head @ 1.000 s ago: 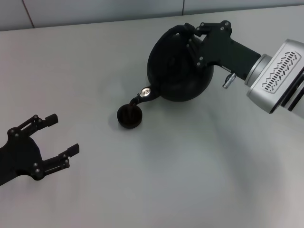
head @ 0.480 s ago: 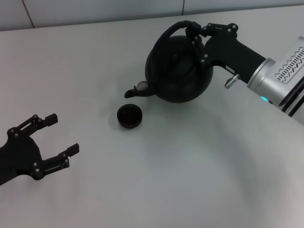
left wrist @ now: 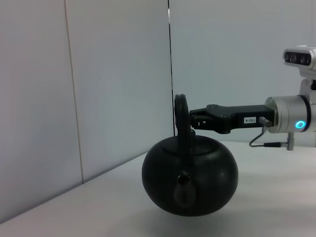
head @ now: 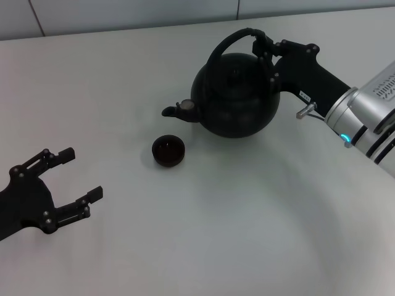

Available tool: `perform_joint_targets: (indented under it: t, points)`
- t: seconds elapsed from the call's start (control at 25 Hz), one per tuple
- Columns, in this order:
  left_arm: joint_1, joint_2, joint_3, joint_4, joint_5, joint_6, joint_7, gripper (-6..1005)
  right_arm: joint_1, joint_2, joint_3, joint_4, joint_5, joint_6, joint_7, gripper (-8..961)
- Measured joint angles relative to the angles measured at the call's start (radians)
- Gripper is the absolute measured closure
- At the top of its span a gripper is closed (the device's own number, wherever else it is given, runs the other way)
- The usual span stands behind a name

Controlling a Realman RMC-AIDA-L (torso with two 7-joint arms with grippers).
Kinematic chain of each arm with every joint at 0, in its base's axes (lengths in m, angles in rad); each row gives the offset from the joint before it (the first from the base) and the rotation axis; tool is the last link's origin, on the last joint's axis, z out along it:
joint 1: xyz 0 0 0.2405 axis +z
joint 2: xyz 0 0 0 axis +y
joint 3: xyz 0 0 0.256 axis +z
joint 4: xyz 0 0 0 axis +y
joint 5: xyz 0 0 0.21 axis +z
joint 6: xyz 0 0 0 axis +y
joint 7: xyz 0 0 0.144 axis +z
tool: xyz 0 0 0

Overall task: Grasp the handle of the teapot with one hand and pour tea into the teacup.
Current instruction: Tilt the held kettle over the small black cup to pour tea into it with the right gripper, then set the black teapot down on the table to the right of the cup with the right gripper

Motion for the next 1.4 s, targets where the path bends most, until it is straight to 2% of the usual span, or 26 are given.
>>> perform_joint_targets:
  t: [0.56,0.92,1.4]
  points:
    - [-0.002,0.000,0.000,0.000,-0.001,0.000,0.000,135,-0.018,0.001,0.017,0.011,0.001,0.009,0.022,863]
    - [-0.006,0.000,0.000,0.000,-0.001,0.000,0.000,135,-0.066,-0.004,0.085,-0.008,0.001,-0.005,0.021,863]
    - [-0.011,0.000,0.000,-0.002,-0.002,0.000,0.000,135,-0.077,-0.004,0.094,-0.010,0.001,-0.007,0.023,862]
